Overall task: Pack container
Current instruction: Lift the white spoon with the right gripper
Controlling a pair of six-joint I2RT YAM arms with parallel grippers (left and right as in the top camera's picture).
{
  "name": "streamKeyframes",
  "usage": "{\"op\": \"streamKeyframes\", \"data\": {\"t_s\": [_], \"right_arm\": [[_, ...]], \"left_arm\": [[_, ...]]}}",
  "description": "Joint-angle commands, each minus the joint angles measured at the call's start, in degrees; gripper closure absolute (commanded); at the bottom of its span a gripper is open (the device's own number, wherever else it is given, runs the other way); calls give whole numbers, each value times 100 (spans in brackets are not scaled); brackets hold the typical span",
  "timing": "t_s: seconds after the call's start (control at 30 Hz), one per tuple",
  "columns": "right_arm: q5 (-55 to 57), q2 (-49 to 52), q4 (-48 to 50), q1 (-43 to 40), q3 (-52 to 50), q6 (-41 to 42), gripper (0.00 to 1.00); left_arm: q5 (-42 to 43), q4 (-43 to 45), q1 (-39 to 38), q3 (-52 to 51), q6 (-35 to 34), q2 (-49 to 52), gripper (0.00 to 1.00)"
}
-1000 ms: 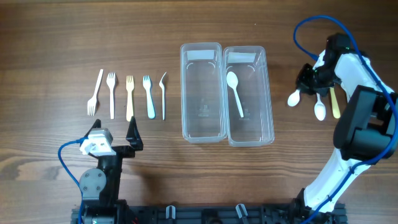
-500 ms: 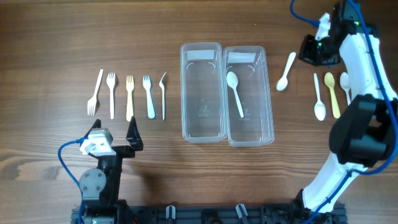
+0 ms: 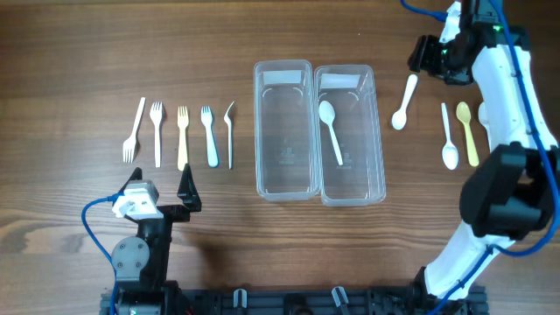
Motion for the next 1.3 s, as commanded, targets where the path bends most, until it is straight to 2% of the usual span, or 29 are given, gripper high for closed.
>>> {"op": "streamKeyframes", "data": {"t_s": [0.0,0.2,0.47,0.7,0.83,1.0,1.17,1.27], "right_arm": [[-52,621,101,4,13,289,42],[-81,1416,22,20,13,793,42],[-94,1593,-363,20,13,1075,49],[37,1593,-680,17,7,1088,80],[149,1593,-673,17,7,1021,90],[352,1593,-614,20,9,496,95],[546,1574,-544,17,52,-13,96],[623,1471,-577,17,179,-20,96]], "left_arm": [[68,4,-26,-44,133,-42,0],[68,4,-26,-44,131,-42,0],[68,4,-26,-44,131,-42,0],[68,4,-26,-44,133,-42,0],[68,4,-26,-44,133,-42,0],[68,4,-26,-44,131,-42,0],[68,4,-26,-44,131,-42,0],[68,4,-26,-44,131,-42,0]]}}
